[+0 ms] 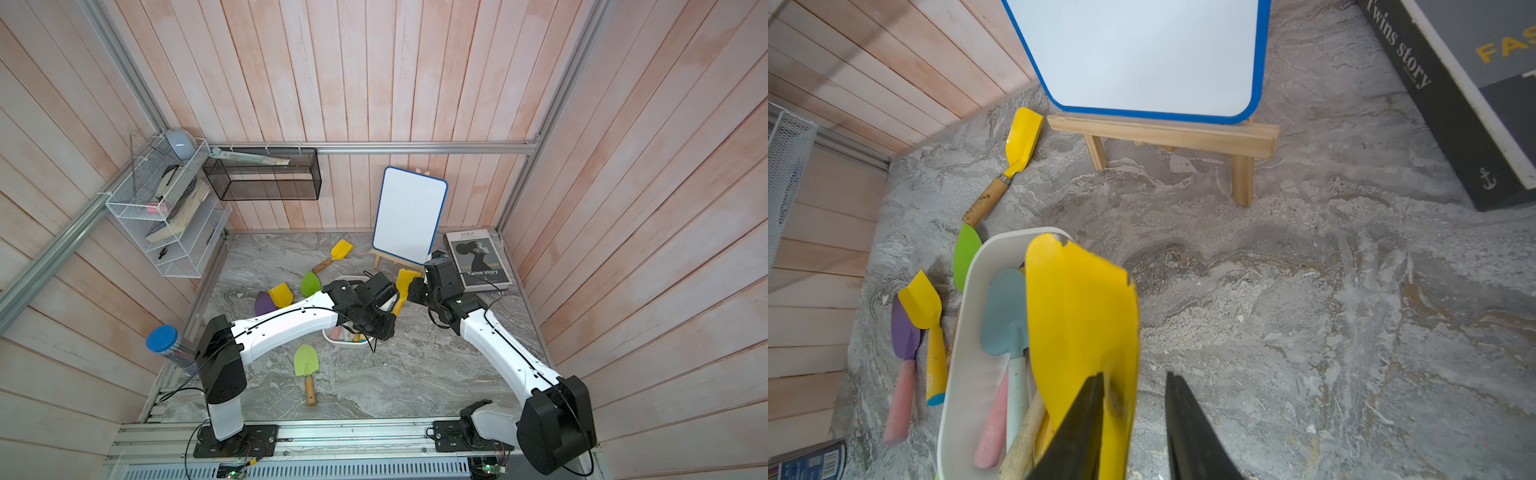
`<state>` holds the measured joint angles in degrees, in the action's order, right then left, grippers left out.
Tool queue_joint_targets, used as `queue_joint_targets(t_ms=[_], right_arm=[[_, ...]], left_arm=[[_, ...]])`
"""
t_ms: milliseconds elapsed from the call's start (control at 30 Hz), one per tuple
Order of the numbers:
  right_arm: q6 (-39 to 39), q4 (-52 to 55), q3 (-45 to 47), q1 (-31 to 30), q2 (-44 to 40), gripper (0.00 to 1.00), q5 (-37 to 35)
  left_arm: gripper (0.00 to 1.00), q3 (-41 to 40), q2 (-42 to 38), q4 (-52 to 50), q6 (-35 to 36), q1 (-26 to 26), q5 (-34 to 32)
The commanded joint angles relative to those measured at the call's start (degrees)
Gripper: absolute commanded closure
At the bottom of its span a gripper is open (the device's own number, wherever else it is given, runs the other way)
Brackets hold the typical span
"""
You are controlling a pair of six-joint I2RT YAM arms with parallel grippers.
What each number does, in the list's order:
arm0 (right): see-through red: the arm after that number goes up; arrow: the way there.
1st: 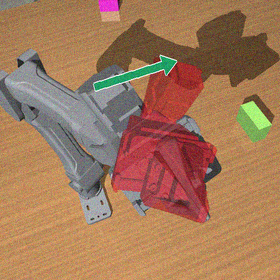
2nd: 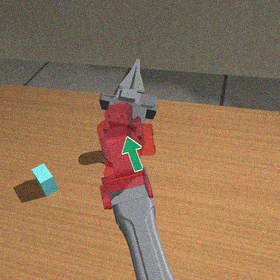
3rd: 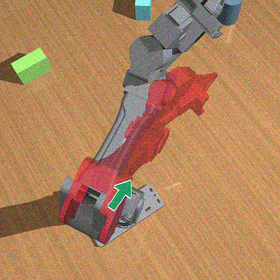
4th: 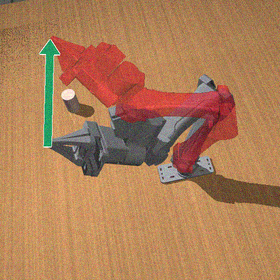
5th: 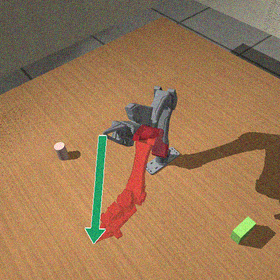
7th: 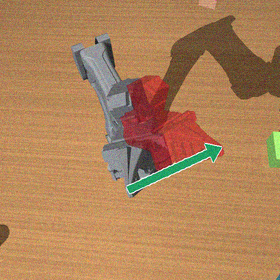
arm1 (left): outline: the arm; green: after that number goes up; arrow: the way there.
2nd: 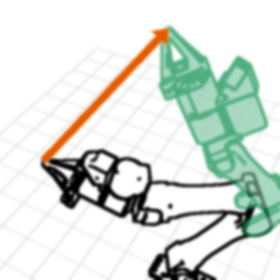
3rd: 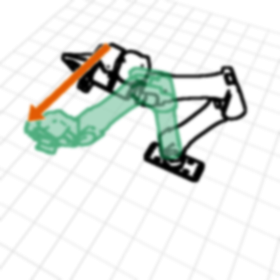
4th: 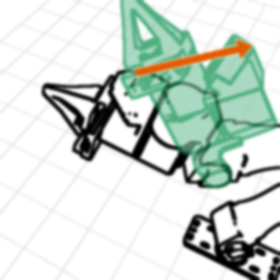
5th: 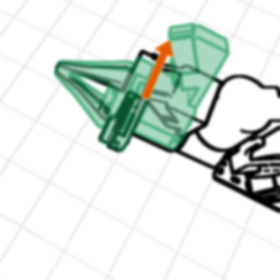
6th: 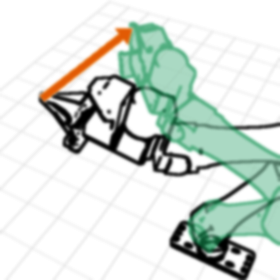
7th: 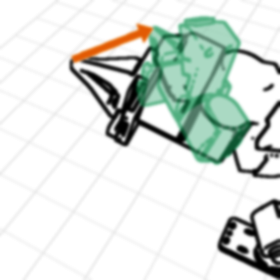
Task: Put the shovel into the storage box
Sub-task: Place the shovel in the storage box.
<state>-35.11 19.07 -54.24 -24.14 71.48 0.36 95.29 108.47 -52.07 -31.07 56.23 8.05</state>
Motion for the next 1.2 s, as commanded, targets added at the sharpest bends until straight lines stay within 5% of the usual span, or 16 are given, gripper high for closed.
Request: queue_joint_targets(t_ms=[0,433,700,800,867,1000,1167], right_arm=[[0.17,0.36,0.38,-0.37,-0.63,0.72,0.21],[0.31,-1.23,0.54,-0.38,0.63,0.79,1.59],[0.75,-1.5,0.5,-0.38,0.7,1.0,1.57],[0.75,-1.55,0.54,-0.38,0.59,1.0,1.57],[0.9,-1.62,0.47,-0.42,0.67,1.0,1.57],[1.51,-1.85,0.1,-0.36,0.98,1.0,1.48],[4.03,-4.06,-0.73,-0.29,2.36,1.0,4.31]], left_arm=[[0.82,2.35,0.96,-1.01,1.41,-0.63,-1.64],[0.82,3.24,0.96,-1.06,1.79,-1.03,-0.4],[0.82,3.09,0.44,-0.14,1.67,-1.03,0.73],[0.82,2.91,0.06,0.3,1.75,-1.03,1.19],[0.74,2.8,-0.31,0.65,2.04,-1.03,1.6],[0.4,0.81,-2.39,2.52,2.56,-0.92,1.96],[0.29,-4.71,-8.23,6.7,2.93,-0.86,0.4]])
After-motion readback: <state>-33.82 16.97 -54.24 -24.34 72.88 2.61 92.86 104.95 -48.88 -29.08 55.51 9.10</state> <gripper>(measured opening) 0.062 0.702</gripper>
